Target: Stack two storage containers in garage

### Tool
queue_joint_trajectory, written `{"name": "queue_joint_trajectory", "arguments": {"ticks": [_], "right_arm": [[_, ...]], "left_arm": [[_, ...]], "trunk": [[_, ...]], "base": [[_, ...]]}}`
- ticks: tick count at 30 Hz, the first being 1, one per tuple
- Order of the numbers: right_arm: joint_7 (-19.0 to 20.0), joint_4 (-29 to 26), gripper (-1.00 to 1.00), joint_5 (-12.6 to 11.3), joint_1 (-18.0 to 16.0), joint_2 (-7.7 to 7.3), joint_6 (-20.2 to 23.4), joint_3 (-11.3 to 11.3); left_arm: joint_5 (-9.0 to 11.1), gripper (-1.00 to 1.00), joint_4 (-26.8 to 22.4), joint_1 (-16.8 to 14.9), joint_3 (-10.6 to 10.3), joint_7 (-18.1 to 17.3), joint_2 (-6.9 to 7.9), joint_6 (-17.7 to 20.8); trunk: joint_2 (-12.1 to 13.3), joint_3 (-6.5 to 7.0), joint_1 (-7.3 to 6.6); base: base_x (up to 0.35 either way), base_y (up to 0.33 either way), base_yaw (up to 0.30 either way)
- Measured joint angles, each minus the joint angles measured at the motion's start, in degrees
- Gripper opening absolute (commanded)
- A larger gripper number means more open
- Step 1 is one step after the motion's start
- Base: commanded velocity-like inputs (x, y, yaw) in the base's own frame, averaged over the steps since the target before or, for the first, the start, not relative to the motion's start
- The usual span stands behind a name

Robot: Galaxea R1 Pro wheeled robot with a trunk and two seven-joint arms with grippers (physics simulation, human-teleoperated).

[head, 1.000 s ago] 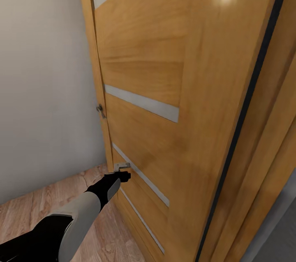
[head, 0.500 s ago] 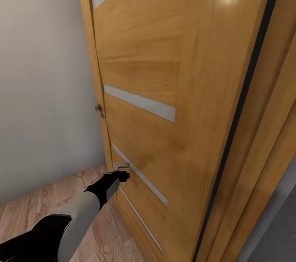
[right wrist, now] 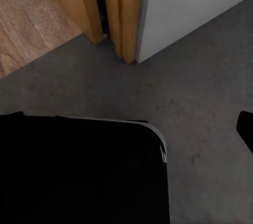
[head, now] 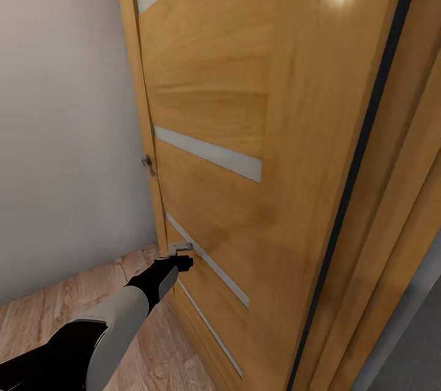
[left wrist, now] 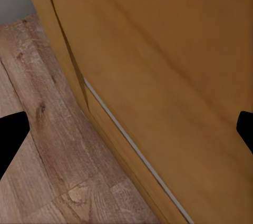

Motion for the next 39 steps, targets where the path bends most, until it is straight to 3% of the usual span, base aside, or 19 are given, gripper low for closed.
{"name": "queue_joint_trajectory", "arguments": {"ticks": [14,21,39], "right_arm": [[0.1,0.0,1.0,0.0,0.0,0.0,0.1,0.1],[0.1,0.0,1.0,0.0,0.0,0.0,0.1,0.1],[0.0,0.0,1.0,0.0,0.0,0.0,0.0,0.0]], "left_arm": [[0.0,1.0,0.0,0.0,0.0,0.0,-0.03,0.0],[0.0,1.0,0.0,0.0,0.0,0.0,1.21,0.0],[0.0,1.0,0.0,0.0,0.0,0.0,1.03,0.0]], "trunk": [[0.0,0.0,0.0],[0.0,0.0,0.0],[0.0,0.0,0.0]], "base": [[0.0,0.0,-0.01],[0.0,0.0,-0.187],[0.0,0.0,-0.009]]}}
